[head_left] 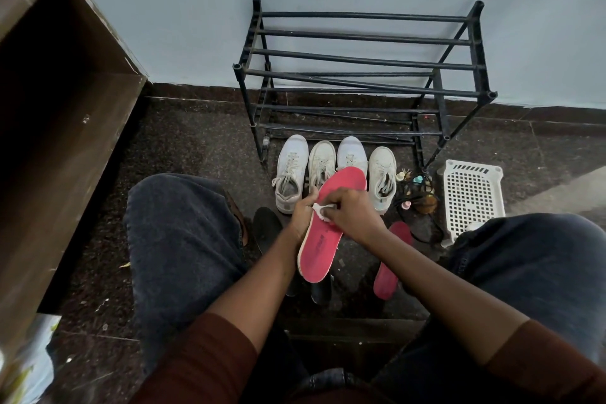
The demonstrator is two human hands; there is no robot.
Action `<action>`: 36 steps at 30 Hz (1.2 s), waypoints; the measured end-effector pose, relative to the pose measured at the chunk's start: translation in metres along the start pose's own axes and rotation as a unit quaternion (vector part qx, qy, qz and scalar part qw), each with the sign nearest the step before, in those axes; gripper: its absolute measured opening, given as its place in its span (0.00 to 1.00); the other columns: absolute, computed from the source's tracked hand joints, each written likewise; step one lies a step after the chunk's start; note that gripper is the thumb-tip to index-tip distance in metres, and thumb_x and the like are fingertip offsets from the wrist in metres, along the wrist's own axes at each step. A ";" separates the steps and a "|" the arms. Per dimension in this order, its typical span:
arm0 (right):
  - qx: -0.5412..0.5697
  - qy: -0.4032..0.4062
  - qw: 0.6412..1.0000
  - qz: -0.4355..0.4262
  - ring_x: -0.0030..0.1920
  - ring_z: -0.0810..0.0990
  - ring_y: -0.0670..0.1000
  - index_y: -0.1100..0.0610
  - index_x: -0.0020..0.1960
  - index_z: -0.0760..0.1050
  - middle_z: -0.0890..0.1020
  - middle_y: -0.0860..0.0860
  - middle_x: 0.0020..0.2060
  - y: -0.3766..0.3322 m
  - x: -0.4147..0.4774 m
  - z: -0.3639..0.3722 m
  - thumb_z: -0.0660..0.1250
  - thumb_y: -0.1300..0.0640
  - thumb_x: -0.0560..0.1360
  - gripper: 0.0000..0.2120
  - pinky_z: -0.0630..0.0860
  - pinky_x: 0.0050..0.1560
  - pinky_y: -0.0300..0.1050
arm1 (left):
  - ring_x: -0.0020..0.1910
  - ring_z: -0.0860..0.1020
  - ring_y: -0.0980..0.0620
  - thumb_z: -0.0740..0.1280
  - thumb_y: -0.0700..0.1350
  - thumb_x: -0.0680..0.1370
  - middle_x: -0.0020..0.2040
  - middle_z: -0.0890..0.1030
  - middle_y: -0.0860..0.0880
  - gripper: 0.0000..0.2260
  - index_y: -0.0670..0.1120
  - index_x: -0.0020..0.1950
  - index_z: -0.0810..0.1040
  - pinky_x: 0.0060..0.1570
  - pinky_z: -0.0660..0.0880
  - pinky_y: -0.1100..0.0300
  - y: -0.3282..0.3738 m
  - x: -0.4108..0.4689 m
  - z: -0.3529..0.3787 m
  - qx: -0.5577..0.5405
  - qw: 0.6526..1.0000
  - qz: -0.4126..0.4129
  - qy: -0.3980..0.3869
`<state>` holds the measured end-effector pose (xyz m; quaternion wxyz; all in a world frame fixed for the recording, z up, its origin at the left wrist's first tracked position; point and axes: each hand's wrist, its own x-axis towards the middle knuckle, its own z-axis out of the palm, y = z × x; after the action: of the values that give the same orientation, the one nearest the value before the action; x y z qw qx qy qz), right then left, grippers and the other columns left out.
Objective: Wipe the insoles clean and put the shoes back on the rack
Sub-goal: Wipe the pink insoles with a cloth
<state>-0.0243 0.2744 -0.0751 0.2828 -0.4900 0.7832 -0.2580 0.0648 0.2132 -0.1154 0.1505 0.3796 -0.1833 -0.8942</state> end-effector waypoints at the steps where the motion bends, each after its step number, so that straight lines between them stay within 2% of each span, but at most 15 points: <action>1: -0.002 0.012 1.000 0.007 0.36 0.73 0.44 0.61 0.49 0.82 0.83 0.55 0.46 0.001 0.003 0.000 0.68 0.65 0.71 0.08 0.62 0.35 0.17 | 0.29 0.82 0.49 0.45 0.51 0.84 0.31 0.82 0.44 0.31 0.40 0.38 0.82 0.29 0.78 0.62 0.000 0.000 0.001 -0.007 1.000 -0.002 -0.006; 4: -0.020 0.048 0.998 0.036 0.36 0.75 0.46 0.61 0.50 0.82 0.84 0.56 0.46 0.005 0.014 -0.002 0.66 0.64 0.72 0.09 0.66 0.35 0.24 | 0.30 0.82 0.49 0.46 0.51 0.84 0.32 0.82 0.44 0.32 0.42 0.36 0.85 0.31 0.79 0.62 -0.003 -0.002 0.003 -0.021 0.999 -0.018 -0.026; 7: -0.016 0.093 0.993 0.070 0.43 0.79 0.50 0.63 0.52 0.81 0.83 0.58 0.49 0.010 0.026 -0.008 0.64 0.64 0.72 0.11 0.68 0.42 0.31 | 0.36 0.81 0.46 0.49 0.56 0.82 0.39 0.82 0.43 0.26 0.41 0.47 0.82 0.36 0.78 0.59 -0.005 -0.005 0.003 -0.030 0.997 -0.064 -0.038; 10: 0.003 0.141 0.982 0.126 0.42 0.79 0.52 0.64 0.52 0.80 0.83 0.60 0.48 0.017 0.034 -0.017 0.63 0.65 0.72 0.11 0.70 0.41 0.36 | 0.41 0.80 0.45 0.50 0.59 0.81 0.47 0.82 0.42 0.26 0.41 0.54 0.79 0.38 0.77 0.57 -0.006 -0.008 0.003 -0.049 0.992 -0.095 -0.070; 13: 0.013 0.143 0.981 0.129 0.44 0.79 0.50 0.63 0.54 0.80 0.83 0.59 0.49 0.018 0.032 -0.020 0.64 0.64 0.73 0.11 0.70 0.42 0.35 | 0.40 0.81 0.45 0.49 0.59 0.80 0.46 0.83 0.41 0.29 0.41 0.49 0.84 0.39 0.78 0.57 -0.007 -0.007 0.002 -0.041 0.993 -0.094 -0.057; 16: 0.013 0.075 0.995 0.069 0.35 0.75 0.43 0.62 0.53 0.80 0.83 0.57 0.49 0.009 0.022 -0.011 0.66 0.64 0.73 0.11 0.66 0.32 0.22 | 0.35 0.82 0.46 0.47 0.55 0.82 0.38 0.84 0.42 0.32 0.41 0.40 0.86 0.35 0.79 0.58 -0.005 -0.001 -0.001 -0.028 0.997 -0.067 -0.020; 18: 0.000 0.028 0.999 0.037 0.31 0.73 0.42 0.61 0.52 0.81 0.84 0.56 0.47 0.003 0.012 -0.002 0.67 0.63 0.73 0.09 0.66 0.28 0.21 | 0.30 0.82 0.48 0.46 0.50 0.83 0.32 0.83 0.43 0.33 0.40 0.33 0.85 0.30 0.79 0.60 -0.003 0.002 -0.004 -0.036 0.998 -0.047 -0.003; 22: -0.003 0.011 1.000 -0.020 0.40 0.76 0.46 0.60 0.50 0.82 0.83 0.54 0.47 -0.006 -0.002 0.009 0.68 0.63 0.72 0.08 0.64 0.40 0.28 | 0.27 0.81 0.53 0.45 0.46 0.84 0.26 0.80 0.45 0.35 0.40 0.25 0.81 0.27 0.77 0.64 -0.003 0.006 -0.007 -0.020 1.000 0.006 0.007; 24: -0.003 0.018 0.999 -0.045 0.43 0.79 0.50 0.61 0.50 0.82 0.82 0.55 0.47 -0.008 -0.005 0.010 0.68 0.64 0.71 0.08 0.64 0.42 0.28 | 0.26 0.80 0.55 0.45 0.44 0.84 0.25 0.79 0.46 0.35 0.40 0.24 0.81 0.27 0.77 0.65 -0.004 0.006 -0.009 -0.009 0.999 0.028 0.015; 27: -0.006 0.053 0.998 -0.033 0.41 0.79 0.53 0.62 0.49 0.82 0.82 0.56 0.46 -0.008 -0.002 0.011 0.67 0.63 0.72 0.08 0.68 0.41 0.34 | 0.25 0.79 0.57 0.47 0.39 0.83 0.28 0.79 0.47 0.29 0.43 0.29 0.81 0.26 0.76 0.66 -0.004 0.005 -0.006 0.049 0.997 0.037 0.038; 29: -0.005 0.089 0.996 -0.004 0.39 0.78 0.51 0.63 0.48 0.82 0.82 0.58 0.45 -0.005 0.004 0.010 0.66 0.63 0.71 0.08 0.66 0.38 0.32 | 0.26 0.80 0.54 0.52 0.39 0.78 0.27 0.80 0.46 0.24 0.42 0.29 0.82 0.28 0.77 0.65 -0.004 0.001 -0.001 0.024 1.000 0.017 0.004; 30: -0.005 0.103 0.995 0.012 0.37 0.76 0.50 0.64 0.48 0.82 0.82 0.58 0.45 -0.003 0.007 0.009 0.66 0.64 0.71 0.08 0.64 0.36 0.30 | 0.27 0.81 0.53 0.53 0.41 0.78 0.28 0.80 0.46 0.23 0.41 0.30 0.83 0.29 0.78 0.64 -0.004 0.000 0.002 0.002 1.000 0.003 -0.010; 32: -0.013 0.121 0.991 0.048 0.36 0.76 0.52 0.65 0.46 0.81 0.82 0.60 0.44 0.002 0.014 0.005 0.63 0.65 0.72 0.09 0.65 0.34 0.32 | 0.30 0.82 0.50 0.49 0.46 0.82 0.31 0.82 0.45 0.26 0.42 0.37 0.84 0.32 0.79 0.62 -0.008 0.000 0.001 -0.008 0.999 -0.026 -0.018; 34: -0.019 0.142 0.985 0.093 0.39 0.79 0.56 0.67 0.46 0.80 0.82 0.62 0.45 0.010 0.023 -0.003 0.61 0.66 0.72 0.10 0.70 0.37 0.39 | 0.34 0.81 0.46 0.48 0.52 0.83 0.36 0.83 0.43 0.25 0.41 0.48 0.81 0.36 0.78 0.59 -0.009 -0.004 0.003 -0.008 0.998 -0.050 -0.037; 36: -0.026 0.164 0.978 0.129 0.43 0.79 0.58 0.66 0.50 0.80 0.81 0.62 0.47 0.017 0.029 -0.012 0.60 0.65 0.73 0.11 0.69 0.40 0.40 | 0.39 0.80 0.44 0.50 0.57 0.81 0.44 0.83 0.41 0.25 0.41 0.54 0.80 0.39 0.77 0.57 -0.011 -0.006 0.003 -0.020 0.994 -0.078 -0.068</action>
<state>-0.0540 0.2567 -0.0838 0.1687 -0.3435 0.8819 -0.2755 0.0650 0.2260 -0.1144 0.0754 0.3274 -0.1449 -0.9307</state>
